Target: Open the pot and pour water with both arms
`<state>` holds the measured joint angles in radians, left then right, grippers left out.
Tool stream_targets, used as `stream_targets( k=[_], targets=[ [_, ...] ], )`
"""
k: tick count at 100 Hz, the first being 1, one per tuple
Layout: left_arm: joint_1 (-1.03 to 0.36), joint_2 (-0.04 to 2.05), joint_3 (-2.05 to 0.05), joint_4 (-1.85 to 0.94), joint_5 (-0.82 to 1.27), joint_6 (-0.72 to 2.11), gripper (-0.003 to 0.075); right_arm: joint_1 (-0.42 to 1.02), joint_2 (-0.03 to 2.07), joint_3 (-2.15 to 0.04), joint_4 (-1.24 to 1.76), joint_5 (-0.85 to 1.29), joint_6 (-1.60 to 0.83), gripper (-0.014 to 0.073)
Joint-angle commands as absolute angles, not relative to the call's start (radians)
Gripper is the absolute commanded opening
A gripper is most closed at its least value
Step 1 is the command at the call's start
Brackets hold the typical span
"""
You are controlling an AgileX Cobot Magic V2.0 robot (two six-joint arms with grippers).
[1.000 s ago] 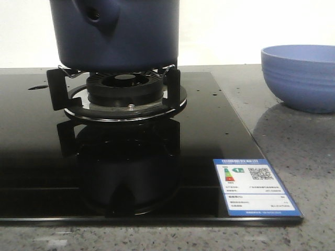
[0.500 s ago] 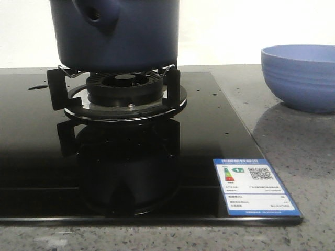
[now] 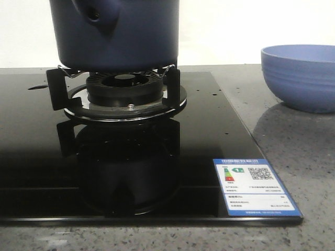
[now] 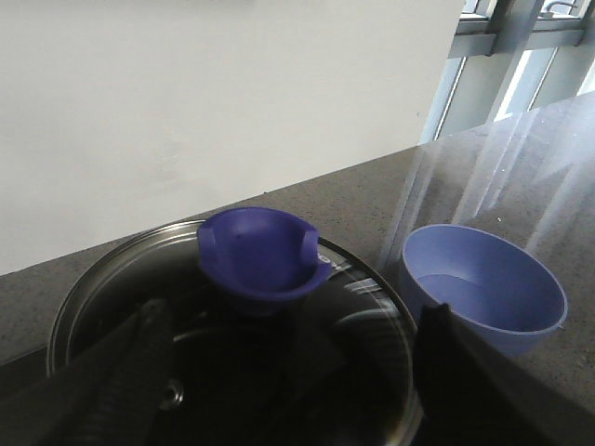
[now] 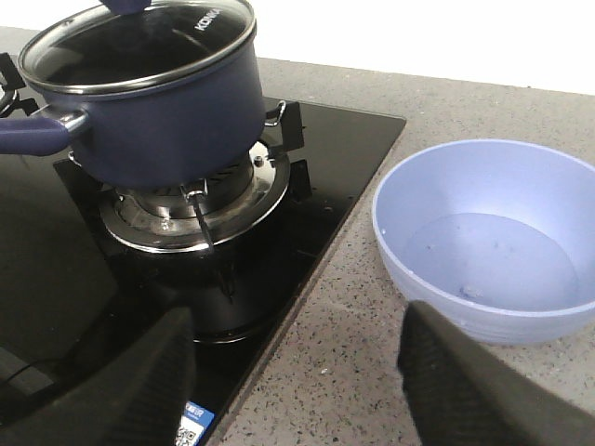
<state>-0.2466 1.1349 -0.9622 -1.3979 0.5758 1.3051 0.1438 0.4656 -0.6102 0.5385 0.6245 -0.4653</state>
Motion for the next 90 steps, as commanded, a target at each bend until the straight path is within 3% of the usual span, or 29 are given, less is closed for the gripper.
stream_targets(
  k=[1, 14, 90],
  targets=[
    [-0.253, 1.171, -1.039, -1.448, 0.607, 1.314, 0.0519, 0.143, 0.481, -0.644, 0.561, 0.568, -0.477, 0.043],
    [-0.253, 1.242, -1.093, -1.448, 0.649, 1.315, 0.055, 0.143, 0.481, -0.644, 0.561, 0.568, -0.477, 0.043],
    [-0.261, 1.4, -1.199, -1.45, 0.659, 1.391, 0.0551, 0.143, 0.481, -0.644, 0.561, 0.568, -0.477, 0.043]
  ],
)
